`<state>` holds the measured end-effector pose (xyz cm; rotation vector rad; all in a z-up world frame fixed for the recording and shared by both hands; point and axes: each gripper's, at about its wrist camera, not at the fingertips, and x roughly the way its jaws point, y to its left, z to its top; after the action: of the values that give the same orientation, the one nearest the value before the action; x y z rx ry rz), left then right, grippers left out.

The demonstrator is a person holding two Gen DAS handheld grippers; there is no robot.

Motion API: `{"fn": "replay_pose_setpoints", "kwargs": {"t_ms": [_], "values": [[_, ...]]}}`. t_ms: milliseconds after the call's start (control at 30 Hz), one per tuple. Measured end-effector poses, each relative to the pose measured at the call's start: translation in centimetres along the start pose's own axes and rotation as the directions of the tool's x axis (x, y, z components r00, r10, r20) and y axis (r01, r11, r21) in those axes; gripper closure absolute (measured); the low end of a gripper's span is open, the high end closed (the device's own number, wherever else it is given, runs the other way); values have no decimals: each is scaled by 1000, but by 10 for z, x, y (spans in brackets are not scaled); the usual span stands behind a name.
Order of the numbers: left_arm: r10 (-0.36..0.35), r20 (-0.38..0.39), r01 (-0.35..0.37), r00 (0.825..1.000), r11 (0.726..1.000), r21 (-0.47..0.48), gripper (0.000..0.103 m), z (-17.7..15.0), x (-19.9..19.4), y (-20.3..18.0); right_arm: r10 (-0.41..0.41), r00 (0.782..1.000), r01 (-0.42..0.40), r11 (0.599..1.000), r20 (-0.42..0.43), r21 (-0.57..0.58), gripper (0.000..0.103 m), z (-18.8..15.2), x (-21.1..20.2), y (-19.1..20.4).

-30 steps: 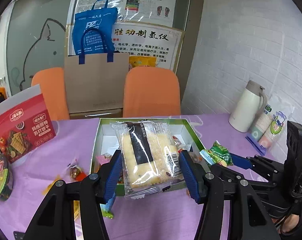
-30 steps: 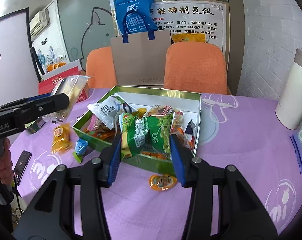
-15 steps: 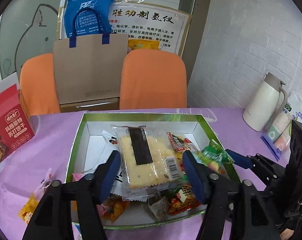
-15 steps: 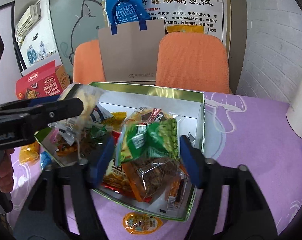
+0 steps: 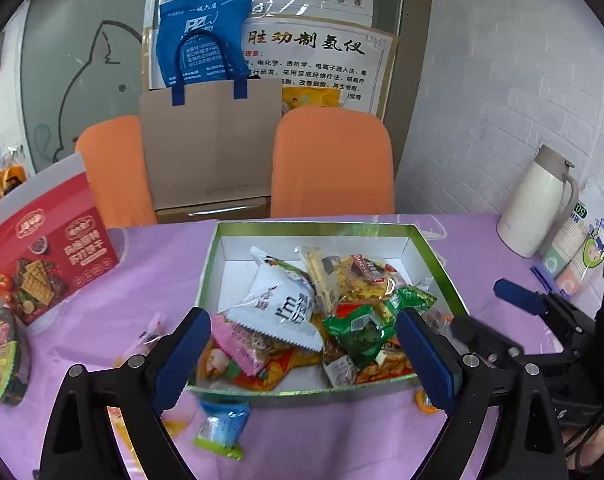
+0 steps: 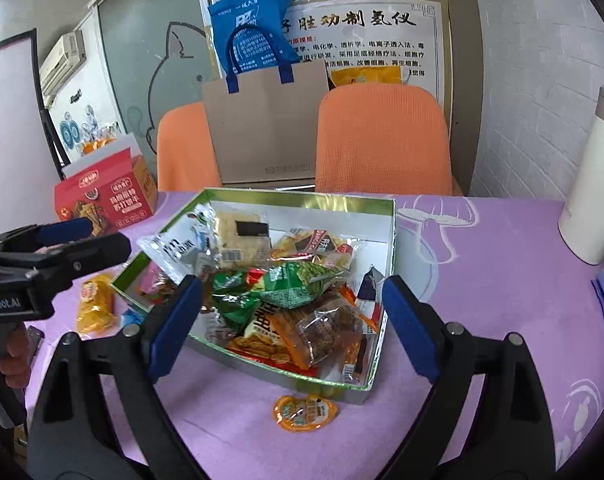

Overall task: Organize snacks
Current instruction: 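Move both tools back toward the remaining snacks on the table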

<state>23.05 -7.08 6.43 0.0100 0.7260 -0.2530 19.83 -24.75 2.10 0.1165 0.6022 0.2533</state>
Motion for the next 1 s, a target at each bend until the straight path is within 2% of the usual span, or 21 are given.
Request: {"fn": "replay_pose_setpoints", "kwargs": {"t_ms": [133, 200, 300, 367, 433, 533, 700, 800, 1000], "values": [[26, 70, -26, 997, 1000, 6, 7, -20, -61, 15, 17, 996, -18, 1000, 88, 7, 4, 1, -53, 12], [48, 106, -49, 993, 999, 7, 7, -38, -87, 22, 24, 992, -26, 1000, 126, 13, 3, -8, -79, 17], [71, 125, -65, 990, 997, -51, 0, -77, -110, 40, 20, 985, -28, 999, 169, 43, 1, -36, -106, 21], [46, 91, -35, 995, 993, -117, 0, -104, -109, 54, 30, 987, -42, 996, 155, 76, 1, -58, -109, 21], [4, 59, 6, 998, 984, -178, 0, -131, -104, 64, 45, 993, -57, 992, 107, 110, 1, -80, -104, 22], [-13, 21, 17, 1000, 979, -202, 0, -159, -92, 72, 47, 997, -54, 989, 58, 135, 1, -103, -94, 22], [-30, 9, 31, 1000, 980, -196, 0, -166, -73, 73, 50, 999, -48, 978, -8, 204, 1, -120, -75, 17], [-52, 9, 53, 999, 980, -193, 0, -157, -61, 74, 8, 999, -2, 984, -33, 177, 1, -119, -67, 19], [-33, 9, 34, 999, 989, -143, 0, -134, -31, 70, -52, 991, 70, 987, -125, 143, 3, -113, -34, 15]]}}
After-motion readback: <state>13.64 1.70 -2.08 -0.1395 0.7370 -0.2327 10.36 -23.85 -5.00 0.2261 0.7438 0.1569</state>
